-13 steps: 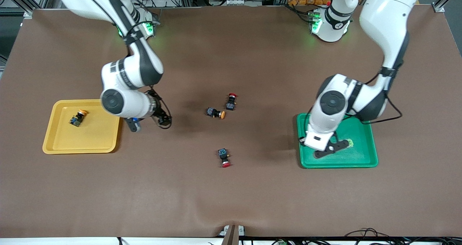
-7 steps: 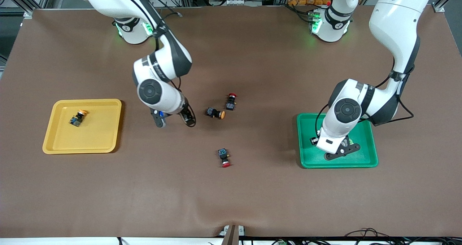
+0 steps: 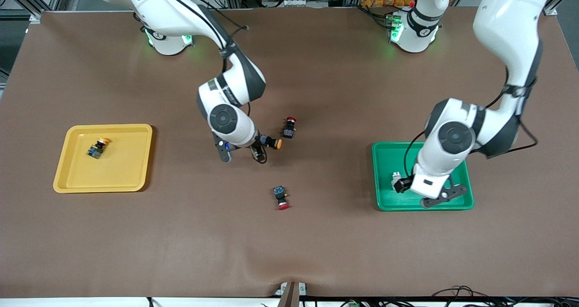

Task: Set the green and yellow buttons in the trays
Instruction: 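Place the orange-labeled button in the green tray with the left gripper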

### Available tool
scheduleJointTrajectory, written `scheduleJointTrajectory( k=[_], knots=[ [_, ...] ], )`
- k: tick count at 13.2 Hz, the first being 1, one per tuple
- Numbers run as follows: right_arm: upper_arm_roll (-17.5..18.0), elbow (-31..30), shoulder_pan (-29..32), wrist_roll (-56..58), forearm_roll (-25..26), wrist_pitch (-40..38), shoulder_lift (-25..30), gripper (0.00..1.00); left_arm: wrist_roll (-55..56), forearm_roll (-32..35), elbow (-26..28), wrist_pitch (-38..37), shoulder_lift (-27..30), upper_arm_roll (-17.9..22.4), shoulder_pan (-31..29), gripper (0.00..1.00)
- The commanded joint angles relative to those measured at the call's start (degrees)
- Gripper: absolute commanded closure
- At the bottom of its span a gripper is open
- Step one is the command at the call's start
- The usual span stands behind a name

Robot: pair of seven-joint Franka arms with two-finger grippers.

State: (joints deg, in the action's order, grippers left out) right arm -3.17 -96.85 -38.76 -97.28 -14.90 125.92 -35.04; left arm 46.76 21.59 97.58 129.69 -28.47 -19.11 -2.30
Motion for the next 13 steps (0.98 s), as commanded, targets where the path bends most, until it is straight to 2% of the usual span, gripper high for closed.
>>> scheduleJointTrajectory(
  k=[1, 3, 5, 7, 10, 11, 12, 13],
  knots=[
    [-0.8, 1.7, -1.9, -2.0, -0.3, 2.4, -2.9, 0.00, -4.0, -2.6, -1.7, -4.1, 5.7, -1.5, -0.5, 0.00],
    [-0.8, 1.6, -2.3, -2.3, -0.5, 3.6, -3.2, 0.00, -12.7, -3.8, -9.8, -14.2, 6.1, -1.5, -0.6, 0.00],
    [-0.8, 0.1, -3.4, -3.4, -0.6, 4.3, -3.2, 0.00, -16.8, -8.6, -19.1, -23.9, 6.2, -1.4, -0.7, 0.00],
    [-0.8, -0.4, -4.3, -5.8, -0.7, 5.8, -3.2, 0.00, -20.0, -9.1, -21.6, -30.1, 7.6, -1.7, -1.2, 0.00],
    [-0.8, -2.8, -5.4, -6.6, -0.7, 7.9, -3.2, 0.00, -30.9, -9.2, -21.4, -34.0, 12.8, -1.0, -1.5, 0.00],
    [-0.8, -3.3, -5.7, -6.6, -0.7, 9.4, -3.2, 0.10, -33.2, -9.4, -21.5, -34.8, 13.5, -1.1, -2.4, 0.00],
    [-0.8, -3.3, -6.1, -6.5, -0.7, 9.9, -3.2, 0.26, -35.0, -9.3, -21.5, -34.9, 14.0, -1.3, -3.9, 0.00],
    [-0.8, -3.2, -6.1, -5.7, -0.7, 9.9, -3.2, 0.62, -36.5, -10.2, -21.5, -35.2, 14.9, -1.3, -5.0, 0.00]
  ],
)
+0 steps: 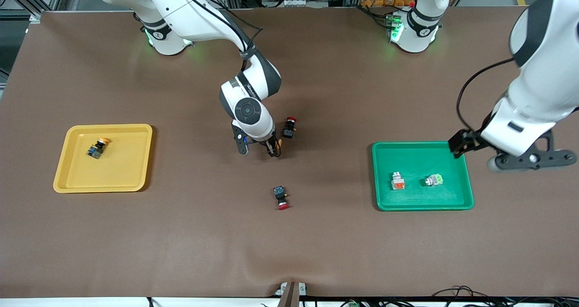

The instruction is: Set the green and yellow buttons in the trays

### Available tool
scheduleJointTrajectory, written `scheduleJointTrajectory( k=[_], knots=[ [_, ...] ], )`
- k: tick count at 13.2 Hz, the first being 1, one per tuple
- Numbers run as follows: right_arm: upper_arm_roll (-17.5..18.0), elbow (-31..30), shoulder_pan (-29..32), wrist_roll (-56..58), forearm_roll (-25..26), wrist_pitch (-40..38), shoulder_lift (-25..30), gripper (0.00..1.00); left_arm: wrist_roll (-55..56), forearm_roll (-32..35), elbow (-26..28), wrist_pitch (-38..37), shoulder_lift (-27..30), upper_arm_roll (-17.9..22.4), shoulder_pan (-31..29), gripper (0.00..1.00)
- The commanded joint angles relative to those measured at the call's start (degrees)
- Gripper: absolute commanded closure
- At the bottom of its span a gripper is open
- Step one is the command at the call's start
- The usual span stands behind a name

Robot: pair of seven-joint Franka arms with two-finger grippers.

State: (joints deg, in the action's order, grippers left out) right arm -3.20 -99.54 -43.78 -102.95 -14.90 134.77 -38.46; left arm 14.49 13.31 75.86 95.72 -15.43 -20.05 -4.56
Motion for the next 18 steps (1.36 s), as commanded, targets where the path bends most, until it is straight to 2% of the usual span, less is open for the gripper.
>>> scheduleJointTrajectory(
  k=[1, 2, 5, 7, 11, 13, 18],
  knots=[
    [-0.8, -0.3, -1.0, 0.4, -0.4, 0.4, 0.3, 0.92, -5.4, -3.9, 0.4, -1.6, 3.6, -0.2, -3.9, 0.00],
    [-0.8, -0.3, -0.8, 1.4, -0.4, 0.1, 0.5, 1.00, -6.7, -5.7, 0.6, -3.1, 5.8, -0.1, -5.1, 0.00],
    [-1.0, 0.4, -0.3, 1.6, -0.3, -3.4, 1.4, 1.00, -8.1, -8.9, 0.8, -4.6, 7.5, 0.0, -6.8, 0.00],
    [-1.6, 1.9, 1.1, 3.6, 0.2, -10.3, 3.3, 1.00, -8.6, -12.0, 3.8, -6.0, 10.0, 1.1, -7.2, 0.00],
    [-1.8, 1.8, 7.9, 19.9, 0.1, -23.6, 9.9, 1.00, -8.7, -12.5, 13.6, -3.5, 16.3, 10.5, -0.1, 0.00],
    [-1.9, 1.6, 10.7, 24.8, 0.3, -26.7, 12.8, 1.00, -9.6, -12.3, 13.6, -4.2, 16.7, 15.3, 3.6, 0.00],
    [-2.3, 1.4, 20.9, 45.5, 1.3, -36.7, 17.3, 1.00, -9.9, -12.1, 13.9, -4.1, 16.7, 15.7, 2.5, 0.00]
  ],
)
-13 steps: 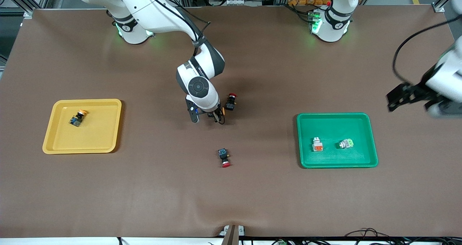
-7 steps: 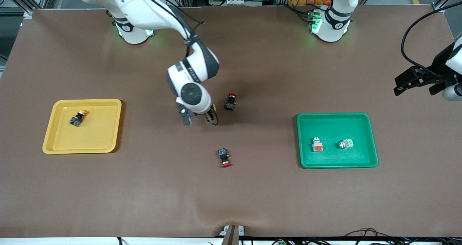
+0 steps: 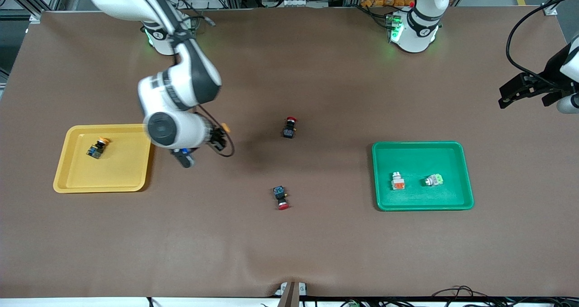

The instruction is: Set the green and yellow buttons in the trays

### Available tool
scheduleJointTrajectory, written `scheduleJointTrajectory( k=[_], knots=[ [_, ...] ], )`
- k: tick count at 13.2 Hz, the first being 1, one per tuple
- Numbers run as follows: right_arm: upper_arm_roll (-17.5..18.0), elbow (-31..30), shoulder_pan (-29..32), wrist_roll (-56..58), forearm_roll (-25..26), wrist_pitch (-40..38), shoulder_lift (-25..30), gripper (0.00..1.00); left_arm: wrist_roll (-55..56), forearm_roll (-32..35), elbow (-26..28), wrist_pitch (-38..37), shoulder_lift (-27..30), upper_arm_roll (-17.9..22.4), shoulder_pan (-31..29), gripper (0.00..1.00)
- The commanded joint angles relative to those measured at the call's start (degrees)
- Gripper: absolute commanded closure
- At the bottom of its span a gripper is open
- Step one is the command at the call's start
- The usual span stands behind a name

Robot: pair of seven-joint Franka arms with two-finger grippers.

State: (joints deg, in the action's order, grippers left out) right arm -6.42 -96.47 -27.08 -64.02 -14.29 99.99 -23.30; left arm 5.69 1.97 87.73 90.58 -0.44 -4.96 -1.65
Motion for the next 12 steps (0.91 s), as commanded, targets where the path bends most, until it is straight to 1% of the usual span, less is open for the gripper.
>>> scheduleJointTrajectory(
  k=[1, 2, 4, 7, 8, 10, 12],
  knots=[
    [0.9, -3.8, 5.7, 10.5, 1.5, -1.6, 2.4, 1.00, -1.1, -0.7, 1.9, 1.1, 1.8, 0.5, -0.9, 0.00],
    [0.8, -5.2, 7.9, 14.4, 2.9, -1.6, 3.0, 1.00, -1.2, -0.7, 1.9, 1.1, 1.7, 0.5, -0.9, 0.00],
    [0.7, -6.7, 13.8, 23.9, 3.5, -1.6, 3.1, 1.00, -1.1, -0.5, 3.1, 0.6, 2.2, 0.1, -1.0, 0.00],
    [0.7, -9.7, 21.3, 35.1, 7.0, 1.2, 3.0, 1.00, -1.2, -0.5, 3.2, 0.7, 2.4, 0.3, -1.5, 0.00],
    [0.7, -10.9, 23.6, 39.1, 7.7, 3.2, 2.9, 1.00, -1.2, -0.5, 3.4, 0.7, 2.4, 0.3, -1.5, 0.00],
    [0.7, -14.6, 28.3, 47.2, 9.2, 10.2, 2.6, 1.00, -1.2, -0.5, 3.5, 0.7, 2.3, 0.3, -1.6, 0.00],
    [0.7, -15.5, 29.1, 49.0, 11.0, 13.2, 2.1, 1.00, -1.2, -0.4, 3.4, 1.1, 2.1, 0.5, -1.7, 0.00]
  ],
)
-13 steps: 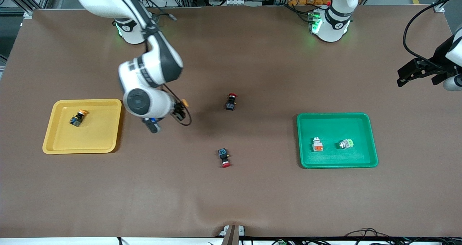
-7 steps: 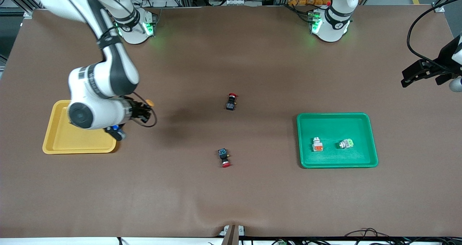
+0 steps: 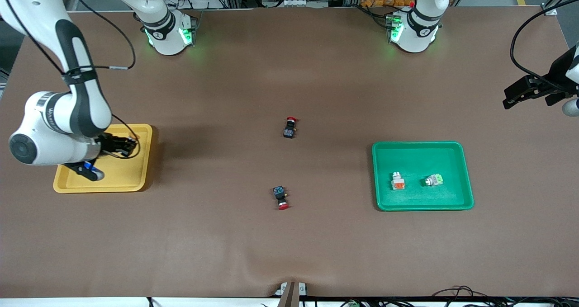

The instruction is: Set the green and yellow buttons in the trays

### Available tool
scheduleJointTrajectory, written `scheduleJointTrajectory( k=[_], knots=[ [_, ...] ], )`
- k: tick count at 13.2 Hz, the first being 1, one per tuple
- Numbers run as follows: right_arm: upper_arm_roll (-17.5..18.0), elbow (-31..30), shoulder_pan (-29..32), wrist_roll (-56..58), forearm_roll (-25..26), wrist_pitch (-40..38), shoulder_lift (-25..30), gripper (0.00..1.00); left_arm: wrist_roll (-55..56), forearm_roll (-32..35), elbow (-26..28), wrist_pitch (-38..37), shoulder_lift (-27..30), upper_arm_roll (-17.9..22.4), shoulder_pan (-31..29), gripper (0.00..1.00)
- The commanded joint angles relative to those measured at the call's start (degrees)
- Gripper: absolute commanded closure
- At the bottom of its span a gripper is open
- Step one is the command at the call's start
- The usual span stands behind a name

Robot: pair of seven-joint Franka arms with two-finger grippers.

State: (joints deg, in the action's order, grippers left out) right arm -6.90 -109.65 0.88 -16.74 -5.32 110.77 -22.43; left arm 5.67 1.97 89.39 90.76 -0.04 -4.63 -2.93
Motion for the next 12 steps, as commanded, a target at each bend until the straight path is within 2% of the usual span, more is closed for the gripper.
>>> scheduleJointTrajectory(
  k=[1, 5, 7, 8, 10, 11, 12],
  knots=[
    [1.2, -2.5, 1.6, 1.9, 3.6, 4.1, 0.7, 1.00, -1.2, -0.4, 1.6, 1.3, 1.4, 0.2, -0.6, 0.00],
    [1.3, -5.5, 5.9, 7.5, 4.9, 13.0, -2.8, 1.00, -0.4, -0.5, 1.3, 2.7, 0.8, 0.2, -0.8, 0.00],
    [1.3, -5.4, 6.4, 7.5, 4.9, 14.7, -4.5, 1.00, -0.6, -0.4, 1.4, 2.8, 0.7, 0.2, -1.9, 0.00],
    [1.3, -5.4, 6.1, 7.0, 4.8, 14.4, -4.5, 0.93, -1.1, -0.3, 1.5, 2.8, 1.1, 0.2, -1.9, 0.00],
    [1.3, -5.1, 5.8, 6.3, 4.6, 14.2, -5.9, 0.61, -2.1, -0.3, 1.4, 2.5, 1.8, 0.2, -2.6, 0.00],
    [1.3, -4.4, 6.3, 6.3, 4.6, 13.9, -6.1, 0.02, -1.1, -0.9, 1.3, 2.1, 1.9, 0.2, -2.8, 0.00],
    [1.3, -3.7, 6.3, 6.2, 4.5, 12.1, -6.1, 0.00, -1.7, -0.9, 1.3, 1.2, 2.1, 0.3, -3.0, 0.00]
  ],
)
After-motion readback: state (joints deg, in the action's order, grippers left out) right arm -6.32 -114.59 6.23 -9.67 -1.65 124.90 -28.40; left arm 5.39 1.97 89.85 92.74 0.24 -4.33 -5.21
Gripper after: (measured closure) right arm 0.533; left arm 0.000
